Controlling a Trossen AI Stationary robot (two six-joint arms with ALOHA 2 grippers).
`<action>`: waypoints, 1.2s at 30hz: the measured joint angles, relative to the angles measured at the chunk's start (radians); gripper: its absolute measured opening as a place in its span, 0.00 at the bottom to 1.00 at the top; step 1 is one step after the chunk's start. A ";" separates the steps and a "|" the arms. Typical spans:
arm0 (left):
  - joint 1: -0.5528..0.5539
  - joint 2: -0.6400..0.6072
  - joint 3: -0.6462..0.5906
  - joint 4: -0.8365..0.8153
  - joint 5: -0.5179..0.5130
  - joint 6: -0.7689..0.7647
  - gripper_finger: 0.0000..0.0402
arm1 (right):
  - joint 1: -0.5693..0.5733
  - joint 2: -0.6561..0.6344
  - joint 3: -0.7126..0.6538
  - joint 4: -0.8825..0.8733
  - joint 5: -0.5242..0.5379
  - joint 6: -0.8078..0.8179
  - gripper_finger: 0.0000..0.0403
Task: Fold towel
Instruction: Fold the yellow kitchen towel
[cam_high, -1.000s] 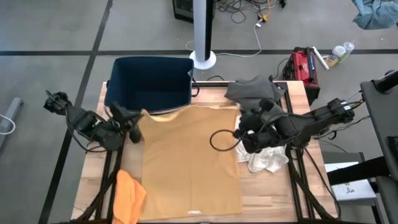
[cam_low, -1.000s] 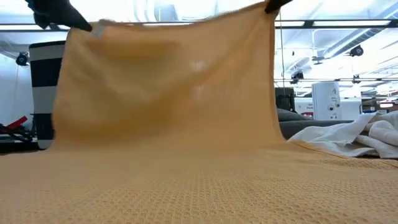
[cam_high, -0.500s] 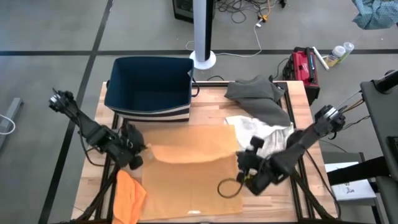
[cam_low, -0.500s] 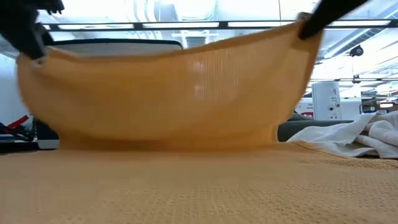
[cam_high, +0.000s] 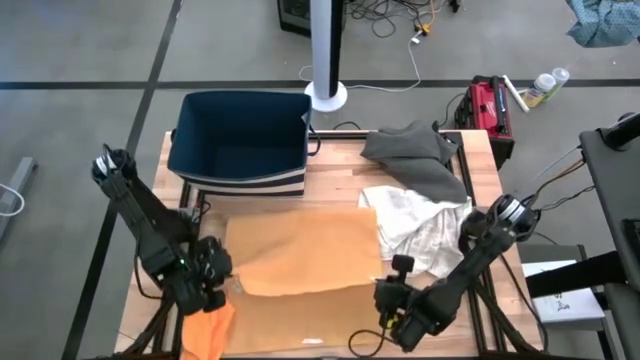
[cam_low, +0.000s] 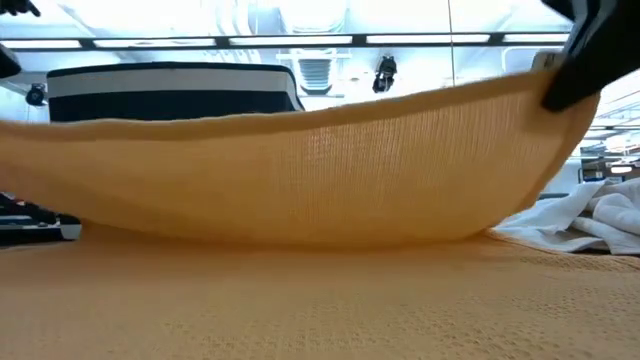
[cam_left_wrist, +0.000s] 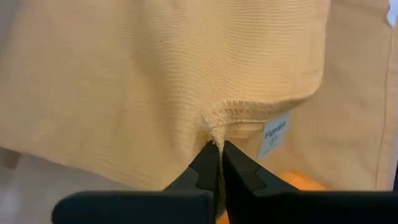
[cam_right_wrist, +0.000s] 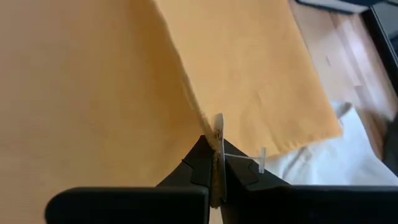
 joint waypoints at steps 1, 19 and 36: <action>-0.006 0.015 0.001 0.032 -0.006 -0.001 0.00 | 0.007 0.000 0.009 -0.001 0.000 0.002 0.00; -0.068 0.154 0.000 0.222 0.012 0.007 0.00 | 0.090 0.129 0.035 0.153 -0.167 0.089 0.00; -0.100 0.236 0.003 0.345 -0.002 -0.002 0.00 | 0.109 0.137 0.121 0.162 -0.167 0.064 0.00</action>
